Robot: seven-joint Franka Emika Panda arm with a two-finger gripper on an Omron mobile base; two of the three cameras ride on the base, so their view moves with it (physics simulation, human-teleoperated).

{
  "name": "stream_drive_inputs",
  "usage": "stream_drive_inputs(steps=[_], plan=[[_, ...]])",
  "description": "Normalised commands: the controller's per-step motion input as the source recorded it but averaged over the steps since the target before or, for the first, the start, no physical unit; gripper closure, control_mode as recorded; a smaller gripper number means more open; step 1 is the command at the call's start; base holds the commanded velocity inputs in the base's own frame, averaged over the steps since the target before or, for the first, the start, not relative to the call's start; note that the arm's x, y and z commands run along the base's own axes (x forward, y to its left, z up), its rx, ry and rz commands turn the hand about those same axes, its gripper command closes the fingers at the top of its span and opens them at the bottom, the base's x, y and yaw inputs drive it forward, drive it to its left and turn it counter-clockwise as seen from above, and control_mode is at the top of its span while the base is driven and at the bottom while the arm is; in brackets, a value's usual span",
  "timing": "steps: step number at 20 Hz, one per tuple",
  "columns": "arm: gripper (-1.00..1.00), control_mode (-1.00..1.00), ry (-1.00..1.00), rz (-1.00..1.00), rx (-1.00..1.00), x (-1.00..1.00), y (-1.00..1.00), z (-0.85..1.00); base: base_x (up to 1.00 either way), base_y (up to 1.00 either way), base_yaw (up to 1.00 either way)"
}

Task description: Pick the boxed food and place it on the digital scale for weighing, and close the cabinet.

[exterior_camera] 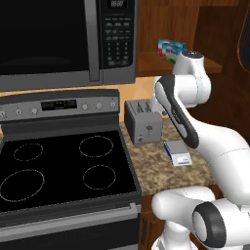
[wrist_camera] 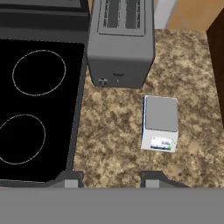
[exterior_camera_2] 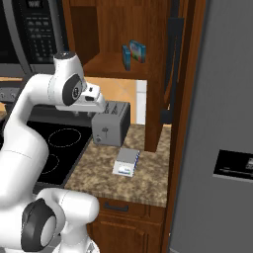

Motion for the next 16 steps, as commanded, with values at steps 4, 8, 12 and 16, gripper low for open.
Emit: stream_drive_inputs(steps=[4, 8, 12, 16], plan=[[-1.00, -1.00, 0.00, 0.00, 0.00, -0.06, 0.00, 0.00, 0.00, 0.00, 0.00], [-1.00, -1.00, 0.01, 0.01, -0.01, -0.25, 0.14, -0.03, 0.00, 0.00, 0.00], [-1.00, -1.00, -0.20, 0.07, 0.04, -0.32, -0.07, 0.44, 0.00, 0.00, 0.00], [-1.00, -1.00, -0.30, 0.02, 0.09, -0.32, -0.25, 0.63, 0.00, 0.00, 0.00]])
